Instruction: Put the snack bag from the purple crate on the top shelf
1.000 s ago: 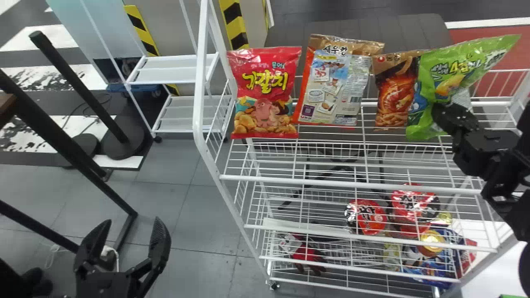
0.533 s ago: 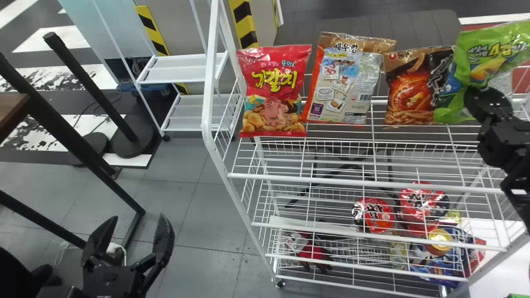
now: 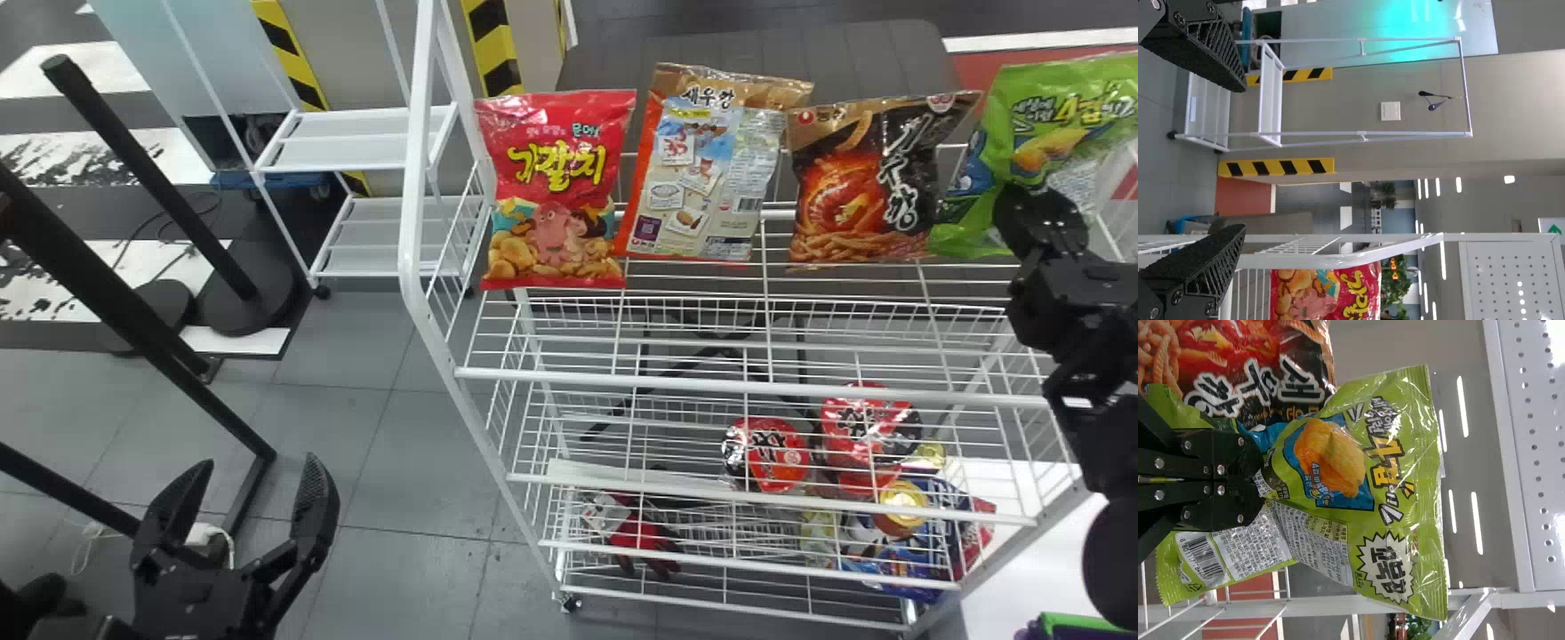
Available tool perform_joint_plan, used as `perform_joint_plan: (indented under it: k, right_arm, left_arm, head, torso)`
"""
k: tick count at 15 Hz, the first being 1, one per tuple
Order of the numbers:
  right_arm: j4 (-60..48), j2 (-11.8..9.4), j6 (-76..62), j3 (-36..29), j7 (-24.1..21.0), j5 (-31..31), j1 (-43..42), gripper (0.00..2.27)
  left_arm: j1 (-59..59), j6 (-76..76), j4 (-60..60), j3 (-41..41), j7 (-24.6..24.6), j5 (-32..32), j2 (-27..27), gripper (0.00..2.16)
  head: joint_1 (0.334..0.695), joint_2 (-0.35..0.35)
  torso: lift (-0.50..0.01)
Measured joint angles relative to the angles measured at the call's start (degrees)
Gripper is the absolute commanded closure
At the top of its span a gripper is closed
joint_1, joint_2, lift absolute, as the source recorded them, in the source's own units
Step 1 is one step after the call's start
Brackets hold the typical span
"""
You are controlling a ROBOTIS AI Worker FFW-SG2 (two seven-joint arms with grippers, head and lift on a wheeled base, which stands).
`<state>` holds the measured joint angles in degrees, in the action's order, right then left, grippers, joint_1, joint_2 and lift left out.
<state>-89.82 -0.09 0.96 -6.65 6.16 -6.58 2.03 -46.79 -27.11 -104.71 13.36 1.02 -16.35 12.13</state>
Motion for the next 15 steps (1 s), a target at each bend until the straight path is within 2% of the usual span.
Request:
perform_joint_plan:
  k: [8,15]
  right_arm:
    - [4.95,0.00,-1.13,-1.59,-4.43,1.40,-2.28,2.06]
    - [14.45,0.00,-6.88,-1.08,-3.18,-0.59,-5.57,2.06]
  left_arm:
    - [0.51,-0.01,0.82,0.00,0.04,-0.09,0.00,0.07]
    - [0.56,-0.01,1.09,0.38,0.04,-0.12,0.69,0.08]
  head:
    - [0.695,0.113]
    - [0.695,0.124]
  torso:
    - [0.000]
    - [0.000]
